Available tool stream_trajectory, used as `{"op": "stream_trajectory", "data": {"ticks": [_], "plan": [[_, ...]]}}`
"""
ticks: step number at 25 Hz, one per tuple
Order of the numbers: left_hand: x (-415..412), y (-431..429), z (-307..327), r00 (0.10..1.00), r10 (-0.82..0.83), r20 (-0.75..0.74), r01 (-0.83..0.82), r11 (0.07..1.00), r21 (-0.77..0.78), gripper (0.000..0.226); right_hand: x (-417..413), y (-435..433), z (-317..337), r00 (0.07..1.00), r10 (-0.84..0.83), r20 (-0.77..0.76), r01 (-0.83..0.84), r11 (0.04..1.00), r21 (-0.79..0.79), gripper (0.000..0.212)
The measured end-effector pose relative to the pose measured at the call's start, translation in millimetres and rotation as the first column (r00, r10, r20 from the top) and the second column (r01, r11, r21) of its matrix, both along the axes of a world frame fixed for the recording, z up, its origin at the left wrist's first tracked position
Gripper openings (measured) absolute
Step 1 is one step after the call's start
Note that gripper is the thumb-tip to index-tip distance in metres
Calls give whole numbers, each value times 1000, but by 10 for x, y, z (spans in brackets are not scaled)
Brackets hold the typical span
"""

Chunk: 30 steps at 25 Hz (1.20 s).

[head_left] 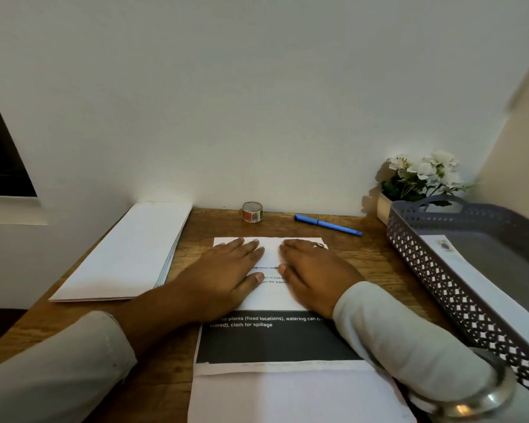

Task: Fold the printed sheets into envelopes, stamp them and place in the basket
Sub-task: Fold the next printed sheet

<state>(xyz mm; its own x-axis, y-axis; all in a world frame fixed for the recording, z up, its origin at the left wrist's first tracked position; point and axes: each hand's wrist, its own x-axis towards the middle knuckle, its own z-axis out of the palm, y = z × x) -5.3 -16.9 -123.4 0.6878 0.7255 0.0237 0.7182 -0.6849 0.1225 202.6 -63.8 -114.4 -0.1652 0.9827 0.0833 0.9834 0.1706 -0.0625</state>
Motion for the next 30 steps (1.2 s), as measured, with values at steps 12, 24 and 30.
{"op": "stream_trajectory", "data": {"ticks": [12,24,30], "plan": [[334,-108,25,990,19,-140,-25,999,-36,83,26,11,97,964,-218,153,231,971,-70,57],[-33,79,1,981,140,-138,-144,989,-21,74,-237,12,-11,998,62,3,-62,996,-62,57],[-69,74,9,979,137,-150,-144,989,-36,75,2,72,-28,1000,1,-30,-5,993,-119,60]]}}
